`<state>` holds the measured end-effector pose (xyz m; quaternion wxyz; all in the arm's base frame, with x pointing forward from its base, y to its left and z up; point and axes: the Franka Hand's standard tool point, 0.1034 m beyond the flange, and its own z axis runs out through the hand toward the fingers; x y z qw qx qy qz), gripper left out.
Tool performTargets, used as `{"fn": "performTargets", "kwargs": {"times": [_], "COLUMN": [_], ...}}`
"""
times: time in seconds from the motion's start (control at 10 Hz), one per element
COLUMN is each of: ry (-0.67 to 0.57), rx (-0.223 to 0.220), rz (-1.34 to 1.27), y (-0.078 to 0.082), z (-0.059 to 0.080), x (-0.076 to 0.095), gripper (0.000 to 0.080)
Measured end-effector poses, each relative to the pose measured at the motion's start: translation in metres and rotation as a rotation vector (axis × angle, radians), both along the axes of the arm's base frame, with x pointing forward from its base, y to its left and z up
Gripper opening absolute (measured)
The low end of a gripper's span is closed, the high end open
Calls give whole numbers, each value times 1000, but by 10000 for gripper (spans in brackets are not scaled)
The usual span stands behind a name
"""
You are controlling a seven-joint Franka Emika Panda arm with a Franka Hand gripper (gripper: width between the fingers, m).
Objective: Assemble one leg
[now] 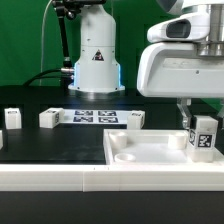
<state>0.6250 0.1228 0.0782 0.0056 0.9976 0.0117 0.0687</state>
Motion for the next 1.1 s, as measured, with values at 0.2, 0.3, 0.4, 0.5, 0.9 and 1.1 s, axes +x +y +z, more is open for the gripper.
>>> {"fn": "performTargets", "kwargs": {"times": [0.2, 0.3, 0.4, 0.5, 0.9, 1.1], "ry": [0, 0, -1, -2, -15, -31], "rx": [4, 9, 18, 36, 45, 43], "rz": [-27, -55, -128, -272, -622, -742], "y": [0, -1, -3, -2, -18, -27], "z": [0, 0, 0, 0, 0, 0], "x": [0, 0, 1, 0, -3, -4], "gripper": [290, 290, 290, 290, 300, 304]}}
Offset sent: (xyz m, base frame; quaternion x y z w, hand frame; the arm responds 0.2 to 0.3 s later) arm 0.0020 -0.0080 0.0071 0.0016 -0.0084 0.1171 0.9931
